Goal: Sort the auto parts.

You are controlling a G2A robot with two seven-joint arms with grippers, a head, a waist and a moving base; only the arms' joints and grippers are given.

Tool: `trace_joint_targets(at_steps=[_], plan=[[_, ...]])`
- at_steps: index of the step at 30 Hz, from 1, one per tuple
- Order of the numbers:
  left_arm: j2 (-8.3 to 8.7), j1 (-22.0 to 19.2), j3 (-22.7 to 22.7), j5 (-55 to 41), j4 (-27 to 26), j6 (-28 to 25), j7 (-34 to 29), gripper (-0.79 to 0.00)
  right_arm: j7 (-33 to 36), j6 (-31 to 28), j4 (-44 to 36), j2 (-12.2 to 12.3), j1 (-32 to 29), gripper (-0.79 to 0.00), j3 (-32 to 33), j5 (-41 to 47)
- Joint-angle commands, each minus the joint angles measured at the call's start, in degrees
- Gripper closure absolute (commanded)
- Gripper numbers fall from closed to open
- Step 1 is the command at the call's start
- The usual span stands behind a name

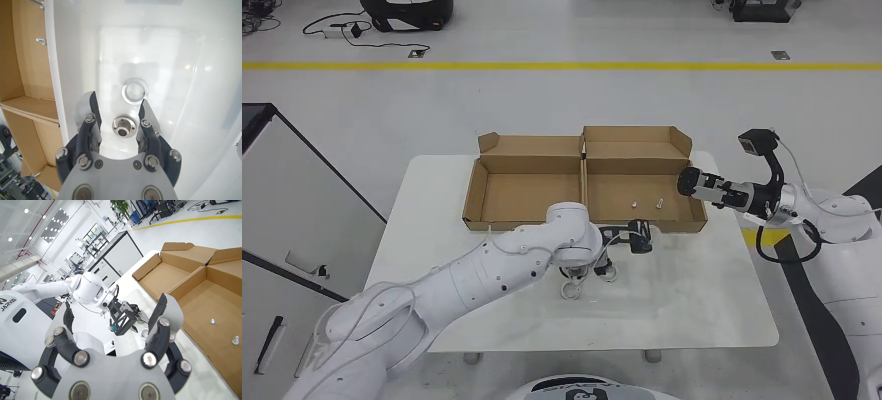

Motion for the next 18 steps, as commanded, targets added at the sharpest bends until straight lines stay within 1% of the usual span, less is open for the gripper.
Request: trace_joint_targets(at_steps=[1,2,4,12,18], plan=[[-0.23,0.2,0.1,0.6,0.7,0.0,0.6,-0.419,0.0,0.0,0.0,0.0,0.0,-0.785,0.0,0.0],[-0.36,0.3,0.2,0.8,1.1,0.0,0.7,-0.388,0.0,0.0,0.0,0.0,0.0,-0.785,0.0,0.0],[-0.64,0.5,0.4,1.2,1.7,0.0,0.9,-0.366,0.0,0.0,0.0,0.0,0.0,-0.785,0.0,0.0],[-1.80,0.7,0.3,1.0,3.1,0.5,1.2,-0.360,0.0,0.0,0.0,0.0,0.0,-0.785,0.0,0.0],[-2.58,1.8,1.2,2.0,4.3,0.4,1.6,-0.348,0.0,0.0,0.0,0.0,0.0,-0.785,0.0,0.0]])
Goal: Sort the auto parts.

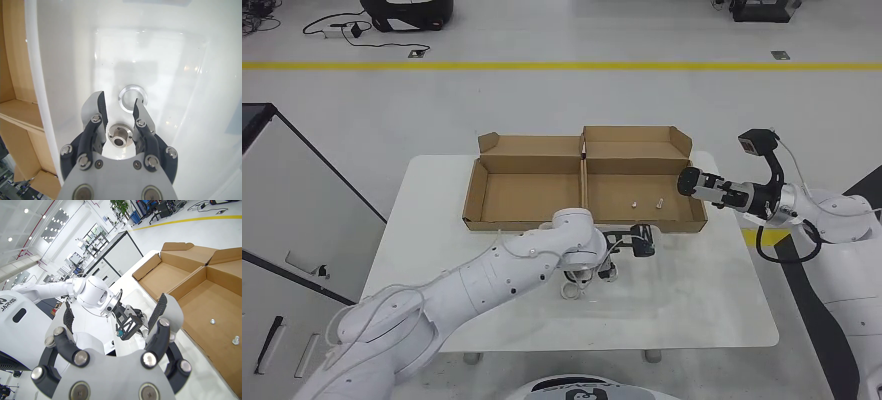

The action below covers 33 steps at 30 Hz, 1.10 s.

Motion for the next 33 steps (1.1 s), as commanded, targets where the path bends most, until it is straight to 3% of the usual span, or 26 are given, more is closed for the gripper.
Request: trace_joint_targets(at_steps=[1,18,33], plan=[[-0.18,0.4,0.3,0.5,0.5,-0.3,0.1,-0.345,0.0,0.0,0.0,0.0,0.0,-0.785,0.0,0.0],[-0.50,1.5,-1.3,2.8,2.6,-2.0,0.7,-0.268,0.0,0.0,0.0,0.0,0.0,-0.785,0.0,0.0],[-2.12,2.1,-1.4,2.6,4.3,-1.3,0.6,-0.243,0.0,0.0,0.0,0.0,0.0,-0.785,0.0,0.0]])
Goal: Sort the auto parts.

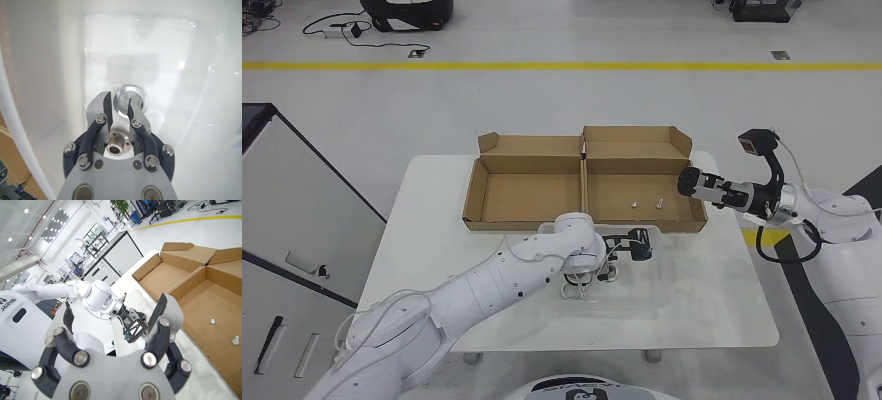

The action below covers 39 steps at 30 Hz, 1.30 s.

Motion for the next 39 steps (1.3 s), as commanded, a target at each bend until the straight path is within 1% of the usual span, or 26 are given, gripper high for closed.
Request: trace_joint_targets(at_steps=[1,2,5,15,18,20,22,23,24,25,26,31,34,39], plan=[[-0.21,0.0,0.0,0.1,0.4,-0.1,0.1,-0.240,0.0,0.0,0.0,0.0,0.0,-0.785,0.0,0.0],[-0.30,0.0,0.0,0.1,0.5,-0.2,0.1,-0.240,0.0,0.0,0.0,0.0,0.0,-0.785,0.0,0.0],[-0.54,-0.1,-0.2,0.1,1.0,-0.4,0.0,-0.206,0.0,0.0,0.0,0.0,0.0,-0.785,0.0,0.0],[-1.22,0.0,-0.5,1.0,2.2,-0.8,0.2,-0.222,0.0,0.0,0.0,0.0,0.0,-0.785,0.0,0.0],[-1.39,0.2,-0.6,1.2,2.6,-1.0,0.2,-0.212,0.0,0.0,0.0,0.0,0.0,-0.785,0.0,0.0],[-1.51,0.2,-0.6,1.4,3.0,-1.1,0.3,-0.179,0.0,0.0,0.0,0.0,0.0,-0.785,0.0,0.0],[-1.64,0.3,-0.6,1.5,3.3,-1.1,0.4,-0.120,0.0,0.0,0.0,0.0,0.0,-0.785,0.0,0.0],[-1.70,0.4,-0.6,1.5,3.4,-1.2,0.3,-0.105,0.0,0.0,0.0,0.0,0.0,-0.785,0.0,0.0],[-1.77,0.4,-0.6,1.5,3.6,-1.2,0.3,-0.074,0.0,0.0,0.0,0.0,0.0,-0.785,0.0,0.0],[-1.83,0.5,-0.7,1.5,3.7,-1.3,0.3,-0.022,0.0,0.0,0.0,0.0,0.0,-0.785,0.0,0.0],[-1.88,0.5,-0.7,1.6,3.9,-1.3,0.2,0.000,0.0,0.0,0.0,0.0,0.0,-0.785,0.0,0.0],[-2.12,0.5,-1.0,1.6,4.1,-1.5,0.1,0.000,0.0,0.0,0.0,0.0,0.0,-0.785,0.0,0.0],[-1.99,0.4,-2.0,1.0,3.1,-2.2,0.4,0.000,0.0,0.0,0.0,0.0,0.0,-0.785,0.0,0.0],[-0.74,0.7,-4.8,0.0,-0.6,-4.1,-0.1,0.000,0.0,0.0,0.0,0.0,0.0,-0.785,0.0,0.0]])
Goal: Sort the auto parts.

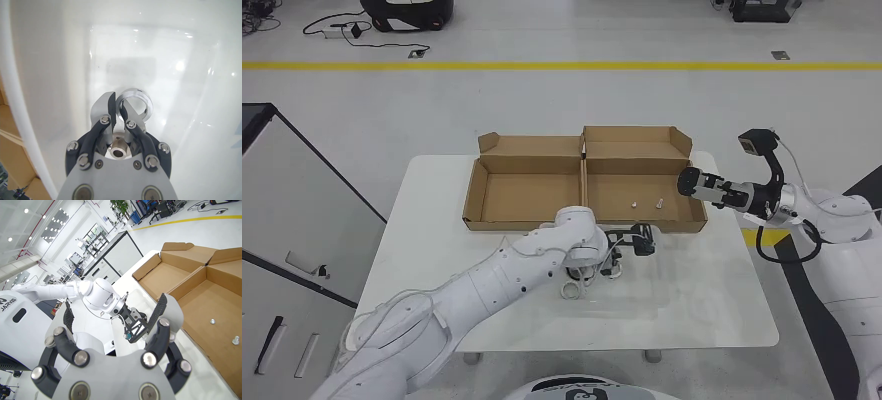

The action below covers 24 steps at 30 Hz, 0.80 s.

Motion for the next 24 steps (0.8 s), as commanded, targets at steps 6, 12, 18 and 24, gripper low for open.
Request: trace_joint_targets(at_steps=[6,12,18,24], plan=[[3.37,2.8,-5.5,0.3,-7.2,-3.5,-1.7,0.000,0.0,0.0,0.0,0.0,0.0,-0.785,0.0,0.0],[6.80,7.9,-12.1,-0.5,-15.0,-6.2,-1.2,0.000,0.0,0.0,0.0,0.0,0.0,-0.785,0.0,0.0],[10.02,13.7,-19.4,-1.5,-23.0,-8.5,-1.6,0.000,0.0,0.0,0.0,0.0,0.0,-0.785,0.0,0.0],[12.72,18.9,-27.6,-3.3,-30.2,-10.3,-0.8,0.000,0.0,0.0,0.0,0.0,0.0,-0.785,0.0,0.0]])
